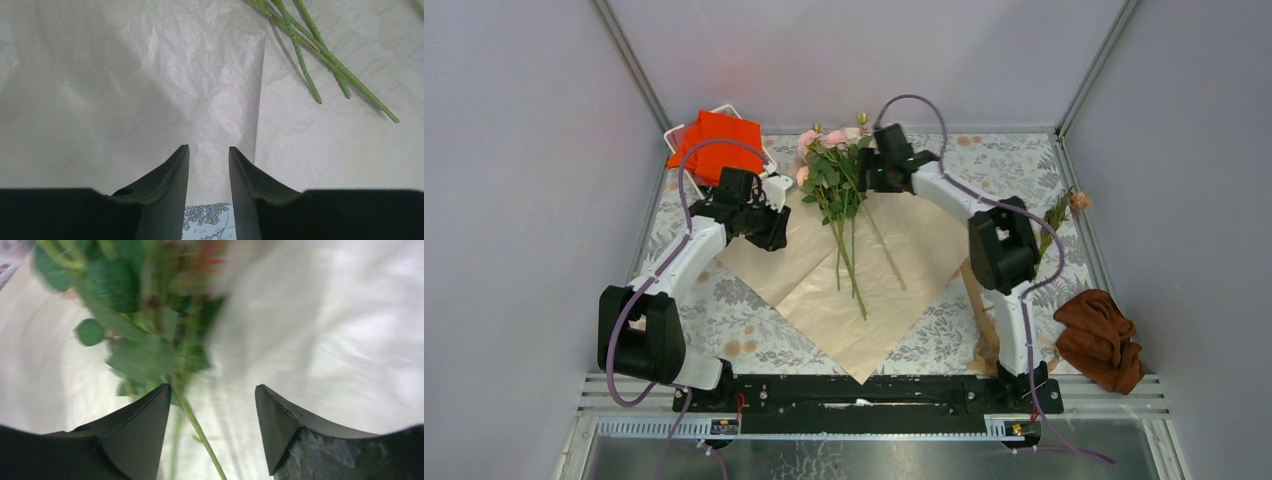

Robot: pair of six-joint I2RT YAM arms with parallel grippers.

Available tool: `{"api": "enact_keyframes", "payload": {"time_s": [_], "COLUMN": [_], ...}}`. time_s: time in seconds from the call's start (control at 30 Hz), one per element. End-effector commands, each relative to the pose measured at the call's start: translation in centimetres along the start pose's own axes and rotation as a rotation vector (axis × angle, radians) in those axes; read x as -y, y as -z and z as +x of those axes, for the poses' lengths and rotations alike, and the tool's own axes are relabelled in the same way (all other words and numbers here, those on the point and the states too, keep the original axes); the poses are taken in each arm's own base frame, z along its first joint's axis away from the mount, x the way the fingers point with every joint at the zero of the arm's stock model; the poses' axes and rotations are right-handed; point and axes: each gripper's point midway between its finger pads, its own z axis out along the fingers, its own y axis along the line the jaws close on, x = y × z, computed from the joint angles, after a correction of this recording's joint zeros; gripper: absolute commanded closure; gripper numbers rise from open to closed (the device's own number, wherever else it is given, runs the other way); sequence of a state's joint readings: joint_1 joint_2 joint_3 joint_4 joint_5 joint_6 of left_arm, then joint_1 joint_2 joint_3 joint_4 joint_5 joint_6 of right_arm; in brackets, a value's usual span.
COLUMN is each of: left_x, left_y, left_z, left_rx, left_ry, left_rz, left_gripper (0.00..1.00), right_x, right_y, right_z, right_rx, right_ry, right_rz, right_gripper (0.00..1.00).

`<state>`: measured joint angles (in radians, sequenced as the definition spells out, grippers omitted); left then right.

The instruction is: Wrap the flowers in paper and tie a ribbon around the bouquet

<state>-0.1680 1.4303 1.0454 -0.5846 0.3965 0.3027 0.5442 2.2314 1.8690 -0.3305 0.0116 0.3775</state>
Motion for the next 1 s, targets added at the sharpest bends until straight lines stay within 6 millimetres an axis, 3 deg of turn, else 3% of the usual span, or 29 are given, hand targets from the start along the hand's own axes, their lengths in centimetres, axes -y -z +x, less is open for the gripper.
{"api": "enact_keyframes", "payload": {"time_s": [0.0, 0.03, 0.07, 0.1, 0.13, 0.17, 0.23, 0.33, 0.4, 0.57, 0.7, 0.8, 0.97], "left_x": [0.0, 0.0, 0.1, 0.2, 0.2, 0.2, 0.3, 0.5, 0.6, 1.0, 1.2, 1.2, 1.4], "left_y": [-0.1, -0.1, 0.0, 0.1, 0.1, 0.1, 0.2, 0.2, 0.2, 0.4, 0.6, 0.7, 0.6], "left_z": [0.2, 0.2, 0.2, 0.2, 0.2, 0.2, 0.1, 0.1, 0.0, 0.1, 0.0, -0.3, -0.5], "left_rx": [0.003, 0.004, 0.006, 0.009, 0.01, 0.012, 0.015, 0.018, 0.021, 0.031, 0.051, 0.063, 0.066], "left_ry": [-0.011, -0.012, -0.013, -0.016, -0.017, -0.018, -0.017, -0.014, -0.012, -0.018, -0.034, -0.044, -0.04], "left_rz": [0.012, 0.013, 0.015, 0.016, 0.017, 0.019, 0.022, 0.032, 0.037, 0.051, 0.053, 0.054, 0.065], "left_gripper": [0.58, 0.58, 0.57, 0.57, 0.57, 0.57, 0.57, 0.56, 0.56, 0.56, 0.55, 0.55, 0.54], "right_x": [11.8, 15.7, 20.9, 23.5, 28.6, 31.9, 37.0, 41.5, 43.1, 44.2, 44.7, 45.3, 45.2], "right_y": [11.3, 12.8, 14.6, 15.7, 17.5, 18.9, 20.5, 21.4, 21.1, 18.8, 17.0, 16.7, 16.7], "right_z": [-7.9, -7.5, -6.8, -5.5, -4.0, -2.4, 1.5, 4.7, 6.2, 8.9, 11.0, 12.4, 12.1], "right_rx": [0.225, 0.238, 0.248, 0.241, 0.234, 0.224, 0.194, 0.189, 0.158, 0.044, -0.067, -0.127, -0.144], "right_ry": [-0.117, -0.17, -0.246, -0.293, -0.377, -0.445, -0.576, -0.727, -0.78, -0.8, -0.789, -0.772, -0.723], "right_rz": [0.221, 0.286, 0.369, 0.417, 0.497, 0.549, 0.603, 0.617, 0.619, 0.606, 0.598, 0.624, 0.612], "right_gripper": [0.28, 0.26, 0.25, 0.23, 0.21, 0.19, 0.16, 0.11, 0.11, 0.11, 0.18, 0.32, 0.84]}}
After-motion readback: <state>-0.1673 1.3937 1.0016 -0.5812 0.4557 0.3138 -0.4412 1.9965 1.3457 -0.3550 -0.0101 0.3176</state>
